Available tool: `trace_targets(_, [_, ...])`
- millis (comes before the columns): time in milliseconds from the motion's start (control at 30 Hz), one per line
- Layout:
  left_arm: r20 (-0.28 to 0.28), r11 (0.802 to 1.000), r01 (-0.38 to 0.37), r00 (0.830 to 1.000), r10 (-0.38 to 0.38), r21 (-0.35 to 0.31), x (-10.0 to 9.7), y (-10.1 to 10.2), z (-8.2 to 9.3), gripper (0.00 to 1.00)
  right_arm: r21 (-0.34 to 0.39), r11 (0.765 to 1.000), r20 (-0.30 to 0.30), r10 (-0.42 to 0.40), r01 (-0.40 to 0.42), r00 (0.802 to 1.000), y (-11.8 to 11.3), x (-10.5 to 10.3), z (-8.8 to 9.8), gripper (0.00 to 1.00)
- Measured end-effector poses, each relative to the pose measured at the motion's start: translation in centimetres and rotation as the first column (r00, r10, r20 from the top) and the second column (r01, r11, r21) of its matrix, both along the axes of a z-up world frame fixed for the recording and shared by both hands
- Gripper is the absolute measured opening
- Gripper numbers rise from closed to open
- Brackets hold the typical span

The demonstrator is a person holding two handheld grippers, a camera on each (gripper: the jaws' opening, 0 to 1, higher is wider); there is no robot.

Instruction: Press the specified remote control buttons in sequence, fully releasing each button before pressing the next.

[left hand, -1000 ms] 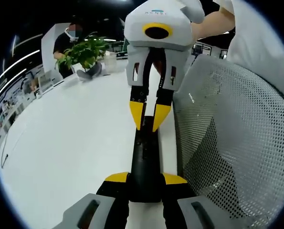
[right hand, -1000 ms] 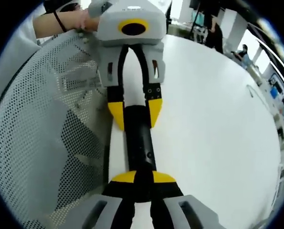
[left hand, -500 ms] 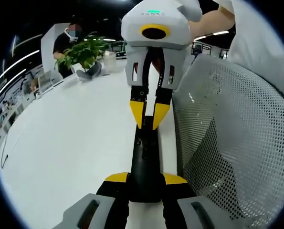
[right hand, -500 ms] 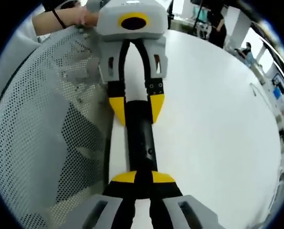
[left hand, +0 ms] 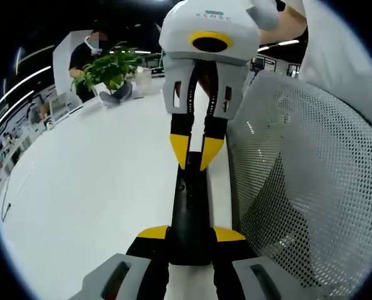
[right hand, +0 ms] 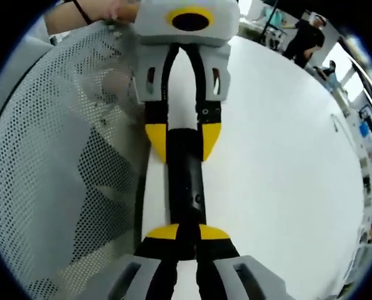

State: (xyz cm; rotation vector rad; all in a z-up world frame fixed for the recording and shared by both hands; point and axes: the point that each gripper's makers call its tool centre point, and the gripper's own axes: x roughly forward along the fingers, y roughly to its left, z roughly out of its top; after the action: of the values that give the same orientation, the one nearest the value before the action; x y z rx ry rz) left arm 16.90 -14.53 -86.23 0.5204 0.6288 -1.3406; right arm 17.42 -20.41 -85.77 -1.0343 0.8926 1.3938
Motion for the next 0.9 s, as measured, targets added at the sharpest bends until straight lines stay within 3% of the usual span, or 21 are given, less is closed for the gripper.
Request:
trace_targets(267, [0.0,1.0,-0.002,1.0,0.002,0.0,-0.03,0.02,0.0,0.24,0.063,0.997,-0.012,-0.049,0.05,0.999,-0.06,0.03,0.12,0.06])
trace_targets(667, [0.0,1.0,-0.002,1.0,0.002,-0.005,-0.02,-0.01,-0.01,0.24,0.065,0.997,0.005,-0.037,0.036,0.999,-0.39,-0.05,0.09,0.04])
trace_targets(900, [0.0,1.0,-0.002,1.0,0.002,-0.004,0.01,-0.02,-0.01,0.24,-0.005,1.0,0.013,0.002,-0.002,1.0,-0.25,-0.05,-0.08,0.04])
